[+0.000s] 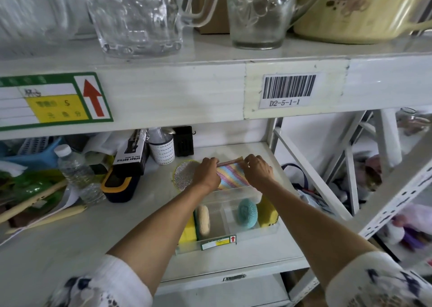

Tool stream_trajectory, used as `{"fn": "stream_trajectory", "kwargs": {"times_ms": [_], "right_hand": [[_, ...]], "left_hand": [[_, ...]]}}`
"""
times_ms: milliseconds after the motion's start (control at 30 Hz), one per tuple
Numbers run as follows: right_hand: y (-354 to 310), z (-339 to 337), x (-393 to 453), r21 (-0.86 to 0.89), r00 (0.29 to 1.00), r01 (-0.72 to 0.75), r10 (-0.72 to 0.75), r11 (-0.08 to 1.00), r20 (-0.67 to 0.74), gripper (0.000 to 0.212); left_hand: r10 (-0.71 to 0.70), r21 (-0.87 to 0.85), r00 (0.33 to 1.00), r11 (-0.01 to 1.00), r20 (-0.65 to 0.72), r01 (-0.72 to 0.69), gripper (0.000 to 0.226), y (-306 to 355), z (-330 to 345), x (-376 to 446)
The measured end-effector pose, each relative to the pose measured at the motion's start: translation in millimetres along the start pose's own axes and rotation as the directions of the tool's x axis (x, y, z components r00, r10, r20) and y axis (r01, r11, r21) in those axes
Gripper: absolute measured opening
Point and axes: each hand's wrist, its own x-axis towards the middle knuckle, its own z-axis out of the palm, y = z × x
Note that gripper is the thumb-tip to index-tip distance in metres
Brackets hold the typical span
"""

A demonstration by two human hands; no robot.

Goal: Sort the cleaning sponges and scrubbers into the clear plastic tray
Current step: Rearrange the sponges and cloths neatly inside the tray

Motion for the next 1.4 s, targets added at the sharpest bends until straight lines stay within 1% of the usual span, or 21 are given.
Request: {"fn": "stream_trajectory", "kwargs": {"times_ms": [200,300,433,533,667,833,967,1100,1267,1333,1400], "right_hand": [[-1.4,3.7,0.9,-0.009,0.999,-0.034,0.034,0.999,0.007,0.031],[1.1,1.3,0.5,0.009,0.997,-0.070,0.070,0.998,-0.044,0.031],[5.6,-1.6,-1.7,0.002,0.991,-0.097,0.097,0.995,-0.089,0.028],[5.4,-1.1,-4.8,0.000,0.992,-0.088,0.088,0.996,-0.089,0.031],[5.5,-0.4,-6.9,-0.027,0.993,-0.085,0.083,0.996,-0.086,0.038],[5.2,1.0,-8.1,-0.082,0.994,-0.092,0.086,0.992,-0.067,0.038],[2.8,-0.5,-10.3,-0.093,0.995,-0.088,0.083,0.992,-0.059,0.039],[2.2,-1.7,-12.8,-0.064,0.995,-0.081,0.077,0.995,-0.065,0.044],[3.9,-1.5,-13.0,-0.061,0.995,-0.085,0.082,0.995,-0.050,0.045],[3.9,-1.7,-13.3,-0.048,0.995,-0.086,0.083,0.995,-0.053,0.047],[3.8,-2.3,-13.7,-0.010,0.993,-0.087,0.086,0.996,-0.084,0.046]], "left_hand": [[0.006,-0.008,1.000,1.000,-0.030,-0.007,0.053,-0.4,3.0,1.1],[0.025,-0.023,0.998,0.999,-0.052,-0.027,0.049,2.8,6.3,1.9],[0.052,-0.021,0.998,0.998,-0.039,-0.053,0.047,6.9,11.7,3.6],[0.047,0.001,0.998,0.999,-0.045,-0.047,0.043,5.2,14.2,2.1],[0.060,0.043,0.994,0.997,-0.090,-0.056,0.039,3.1,17.5,-1.9],[0.056,0.078,0.989,0.996,-0.136,-0.046,0.032,2.9,21.2,-8.0],[0.035,0.042,0.987,0.999,-0.154,-0.029,0.027,3.0,22.4,-10.1],[0.027,-0.021,0.992,0.999,-0.122,-0.030,0.035,7.1,22.8,-9.6],[0.029,-0.034,0.996,0.999,-0.084,-0.032,0.037,3.6,23.1,-8.5],[0.032,-0.043,0.995,0.998,-0.098,-0.036,0.034,0.3,22.3,-6.9],[0.039,-0.048,0.991,0.998,-0.132,-0.046,0.034,-2.4,19.0,-7.3]]}}
